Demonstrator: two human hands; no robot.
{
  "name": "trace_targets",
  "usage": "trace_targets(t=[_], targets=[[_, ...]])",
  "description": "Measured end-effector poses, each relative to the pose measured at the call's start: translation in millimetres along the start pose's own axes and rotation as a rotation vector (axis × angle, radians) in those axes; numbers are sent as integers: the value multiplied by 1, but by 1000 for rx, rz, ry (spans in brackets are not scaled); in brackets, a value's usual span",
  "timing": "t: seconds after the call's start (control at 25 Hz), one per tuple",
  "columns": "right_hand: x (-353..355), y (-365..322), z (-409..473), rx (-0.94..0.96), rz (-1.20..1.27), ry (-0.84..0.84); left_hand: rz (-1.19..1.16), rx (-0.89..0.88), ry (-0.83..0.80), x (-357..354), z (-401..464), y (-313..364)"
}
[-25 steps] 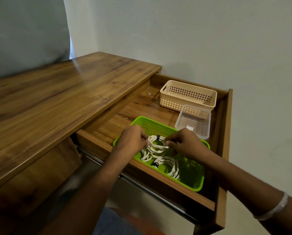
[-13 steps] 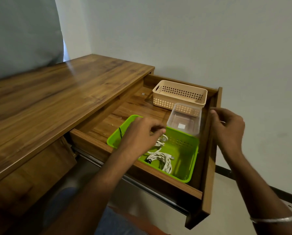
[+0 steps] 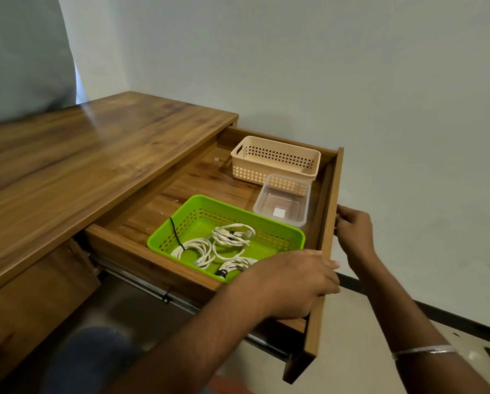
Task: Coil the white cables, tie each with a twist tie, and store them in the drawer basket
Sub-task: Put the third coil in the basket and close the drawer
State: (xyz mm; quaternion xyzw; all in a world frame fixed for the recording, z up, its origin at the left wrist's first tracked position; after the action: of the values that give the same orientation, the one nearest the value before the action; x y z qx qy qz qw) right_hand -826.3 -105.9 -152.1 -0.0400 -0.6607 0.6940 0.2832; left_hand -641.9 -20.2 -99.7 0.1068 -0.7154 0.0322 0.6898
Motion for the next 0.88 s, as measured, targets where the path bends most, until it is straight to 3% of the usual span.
trace_targets(t=[0.4, 0.6, 0.72, 0.88], targets=[[-91, -34, 10, 139, -62, -108, -287, 382, 249, 7, -64, -68], [-140, -53, 19, 218, -156, -133, -154, 510, 283, 17, -100, -92], [-173, -62, 29, 230, -171, -186, 40, 585, 331, 30, -129, -112], [-210, -74, 37, 225, -159, -232, 206, 1037, 235, 35, -180, -155]])
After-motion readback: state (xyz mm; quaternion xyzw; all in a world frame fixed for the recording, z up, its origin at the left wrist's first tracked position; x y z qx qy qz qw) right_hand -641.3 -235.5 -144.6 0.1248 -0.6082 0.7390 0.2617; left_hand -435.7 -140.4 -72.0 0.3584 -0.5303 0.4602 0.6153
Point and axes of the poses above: each hand's wrist, its own z-axis towards the middle knuckle, its own x-axis out of the back of the hand, y = z × x, the point moved 7 cm from there along z, towards the middle knuckle, and after that the axes turned 9 degrees about -y, right-handed, at the moved point
